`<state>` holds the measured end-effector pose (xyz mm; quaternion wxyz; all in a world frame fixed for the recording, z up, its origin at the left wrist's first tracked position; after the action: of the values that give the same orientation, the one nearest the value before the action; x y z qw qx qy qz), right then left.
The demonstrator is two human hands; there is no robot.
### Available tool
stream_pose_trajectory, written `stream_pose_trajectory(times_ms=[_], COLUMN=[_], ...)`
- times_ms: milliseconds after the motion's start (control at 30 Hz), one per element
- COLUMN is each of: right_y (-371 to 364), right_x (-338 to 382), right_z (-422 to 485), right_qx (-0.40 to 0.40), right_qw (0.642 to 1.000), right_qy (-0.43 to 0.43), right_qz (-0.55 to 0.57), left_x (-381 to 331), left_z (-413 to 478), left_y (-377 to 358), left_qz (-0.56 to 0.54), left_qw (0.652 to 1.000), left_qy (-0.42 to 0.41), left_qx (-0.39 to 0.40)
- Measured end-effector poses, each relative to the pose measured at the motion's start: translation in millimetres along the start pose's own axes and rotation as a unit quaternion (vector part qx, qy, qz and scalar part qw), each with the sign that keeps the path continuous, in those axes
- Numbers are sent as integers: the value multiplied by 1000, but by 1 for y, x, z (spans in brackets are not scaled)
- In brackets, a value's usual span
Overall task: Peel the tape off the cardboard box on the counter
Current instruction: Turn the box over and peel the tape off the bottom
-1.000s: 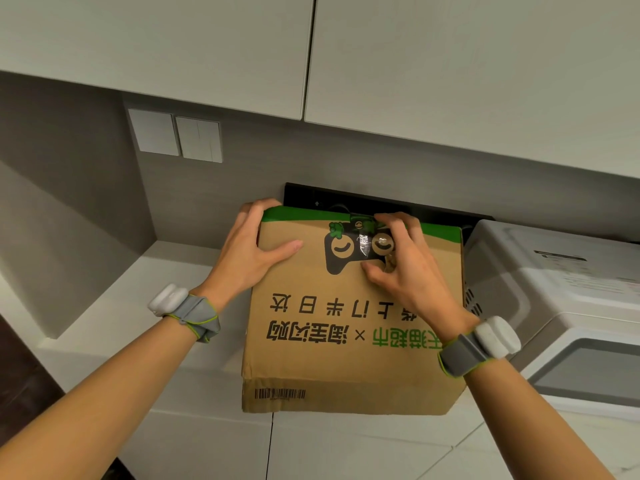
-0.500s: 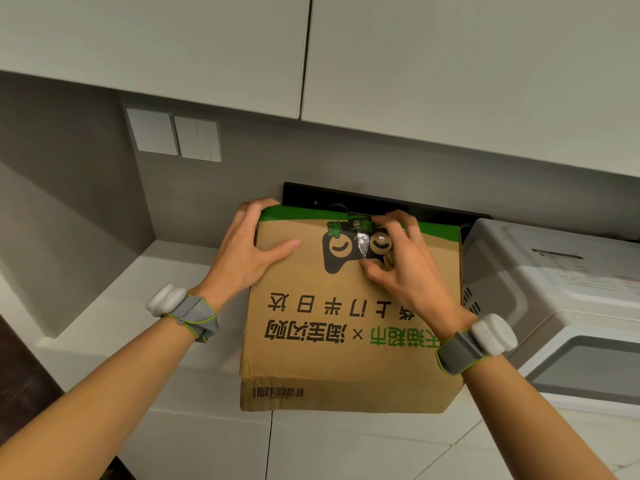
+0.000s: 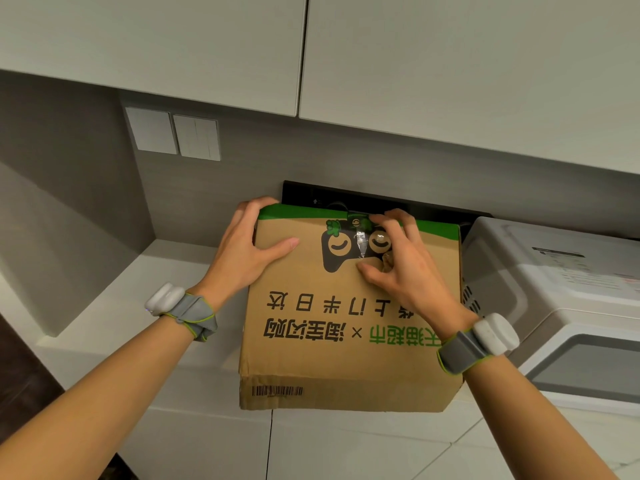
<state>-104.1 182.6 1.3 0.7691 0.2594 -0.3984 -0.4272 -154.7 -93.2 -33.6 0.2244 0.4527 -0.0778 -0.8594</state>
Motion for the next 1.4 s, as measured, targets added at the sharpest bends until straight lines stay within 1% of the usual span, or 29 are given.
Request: stream_pose_trajectory(times_ms=[300, 533, 633, 700, 833, 933, 1100, 1233, 1400], right_y=[-1, -3, -4, -1, 3, -2, -3, -3, -7], right_x=[1, 3, 3, 2, 0, -1, 0, 2, 13], right_z=[0, -5, -5, -5, -10, -14, -9, -14, -22], right_qx=[3, 27, 19, 5, -9, 1, -28, -26, -55], right_qw=[1000, 996, 994, 994, 997, 997, 997, 994, 967], right_qy=[4, 36, 54, 63, 65, 59, 63, 95, 199], right_qz=[-12, -76, -95, -90, -33, -40, -38, -53, -150], left_x=[2, 4, 5, 4, 3, 2, 3, 2, 3], left_z=[1, 1, 1, 1, 0, -1, -1, -1, -1], left_y=[-1, -1, 0, 1, 2, 1, 2, 3, 3], left_qz=[3, 7, 6, 3, -4, -3, -5, -5, -3], left_qw=[1000, 1000, 1000, 1000, 1000, 1000, 1000, 1000, 1000], left_qy=[-6, -3, -2, -5, -3, -5, -9, -12, -16], left_qx=[2, 4, 2, 4, 3, 1, 3, 1, 0])
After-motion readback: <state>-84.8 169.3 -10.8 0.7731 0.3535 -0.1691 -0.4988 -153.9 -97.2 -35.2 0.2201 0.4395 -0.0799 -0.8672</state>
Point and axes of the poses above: each hand's wrist, its own z-axis towards the middle knuckle, its own y-axis out of the back of the hand, x = y × z, the point moved 2 cm from there along z, towards the middle knuckle, and after that the axes turned 9 degrees about -x, right-handed, at the moved point
